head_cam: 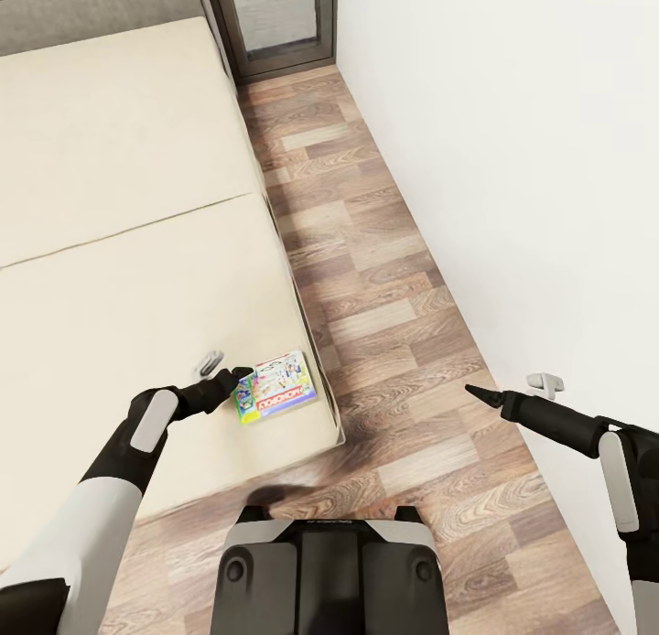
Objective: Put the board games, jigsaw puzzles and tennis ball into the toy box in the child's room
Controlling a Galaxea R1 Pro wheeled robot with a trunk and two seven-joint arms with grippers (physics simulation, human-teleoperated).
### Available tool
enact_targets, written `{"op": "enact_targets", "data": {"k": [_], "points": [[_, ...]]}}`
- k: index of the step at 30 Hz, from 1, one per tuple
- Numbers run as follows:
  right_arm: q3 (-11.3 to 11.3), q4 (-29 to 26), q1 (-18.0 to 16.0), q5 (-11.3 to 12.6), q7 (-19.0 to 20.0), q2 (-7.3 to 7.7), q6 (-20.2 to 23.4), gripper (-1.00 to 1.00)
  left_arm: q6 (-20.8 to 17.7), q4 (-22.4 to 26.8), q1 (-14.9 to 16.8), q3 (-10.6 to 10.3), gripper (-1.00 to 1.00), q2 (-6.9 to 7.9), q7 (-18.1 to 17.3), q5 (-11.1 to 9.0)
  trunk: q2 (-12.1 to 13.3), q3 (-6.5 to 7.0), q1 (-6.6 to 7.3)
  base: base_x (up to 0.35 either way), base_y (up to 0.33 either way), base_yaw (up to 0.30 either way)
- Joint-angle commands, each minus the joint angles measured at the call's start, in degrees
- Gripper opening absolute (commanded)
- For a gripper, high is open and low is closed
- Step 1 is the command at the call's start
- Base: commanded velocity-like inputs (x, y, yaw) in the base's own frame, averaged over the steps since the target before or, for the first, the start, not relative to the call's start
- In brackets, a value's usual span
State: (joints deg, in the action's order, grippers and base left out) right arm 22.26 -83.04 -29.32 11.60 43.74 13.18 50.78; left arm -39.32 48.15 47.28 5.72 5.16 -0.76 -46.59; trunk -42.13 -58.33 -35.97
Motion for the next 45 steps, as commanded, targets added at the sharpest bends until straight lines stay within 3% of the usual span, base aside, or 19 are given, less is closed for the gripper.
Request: {"op": "enact_targets", "data": {"k": [1,45], "points": [[0.1,0.0,0.0,0.0,0.2,0.0,0.3,1.0,-0.1,0.0,0.0,0.1,1.0,-0.06,-0.4,-1.4,0.0,-0.04,-0.35,0.0,0.0,-0.004],[0.1,0.0,0.1,0.0,0.2,-0.08,0.3,1.0,-0.1,0.1,0.0,0.2,1.0,-0.06,-0.5,-1.4,0.0,-0.04,-0.35,0.0,0.0,-0.051]]}}
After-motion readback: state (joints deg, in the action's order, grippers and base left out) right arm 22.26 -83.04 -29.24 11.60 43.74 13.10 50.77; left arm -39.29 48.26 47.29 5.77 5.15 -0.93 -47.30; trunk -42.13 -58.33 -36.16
